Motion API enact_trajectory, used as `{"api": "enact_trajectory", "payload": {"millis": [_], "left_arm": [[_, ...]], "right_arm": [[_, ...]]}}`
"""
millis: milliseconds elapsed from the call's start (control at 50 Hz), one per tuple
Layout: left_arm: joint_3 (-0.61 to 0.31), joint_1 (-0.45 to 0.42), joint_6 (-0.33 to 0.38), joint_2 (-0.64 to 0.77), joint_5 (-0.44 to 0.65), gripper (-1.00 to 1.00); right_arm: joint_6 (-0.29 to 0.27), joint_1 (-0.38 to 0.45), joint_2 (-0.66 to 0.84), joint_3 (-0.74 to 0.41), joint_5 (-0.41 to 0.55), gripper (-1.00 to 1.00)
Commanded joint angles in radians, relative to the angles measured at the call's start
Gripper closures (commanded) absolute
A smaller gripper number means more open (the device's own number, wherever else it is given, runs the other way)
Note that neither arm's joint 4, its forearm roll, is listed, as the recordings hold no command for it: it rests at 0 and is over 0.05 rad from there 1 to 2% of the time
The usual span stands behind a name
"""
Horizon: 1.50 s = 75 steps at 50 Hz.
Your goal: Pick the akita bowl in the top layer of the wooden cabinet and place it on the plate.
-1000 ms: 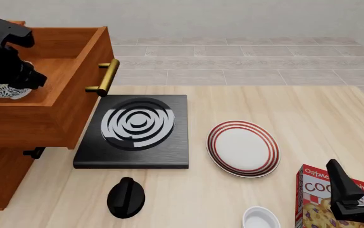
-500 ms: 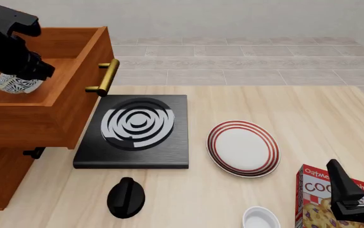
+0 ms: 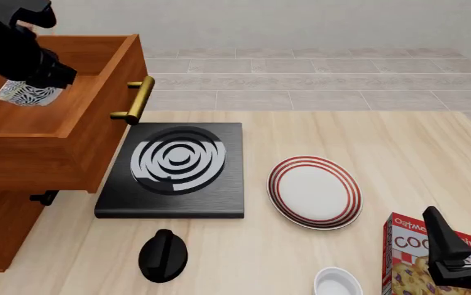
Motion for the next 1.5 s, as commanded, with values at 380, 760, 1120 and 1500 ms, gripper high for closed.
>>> {"api": "enact_trajectory", "payload": {"millis": [380,760,1120,1500], "left_arm": [[-0.112,-0.054,-0.017,-0.05,0.033,1.0],[-0.151,-0.077,0.004,-0.082,0.004,1.0],[-0.223,-0.165,-0.006,-0.091,-0.016,1.0],[-0.315,-0.288,-0.016,-0.06,-0.027,1.0]], "right_arm": [[-0.006,0.003,0.031,0.0,-0.025,-1.0],[-0.01,0.002,0.033,-0.001,-0.021,-1.0],[-0.012,0.004,0.043,0.0,-0.031,-1.0],[-0.014,-0.001,0.051,0.0,-0.041,-1.0]]}}
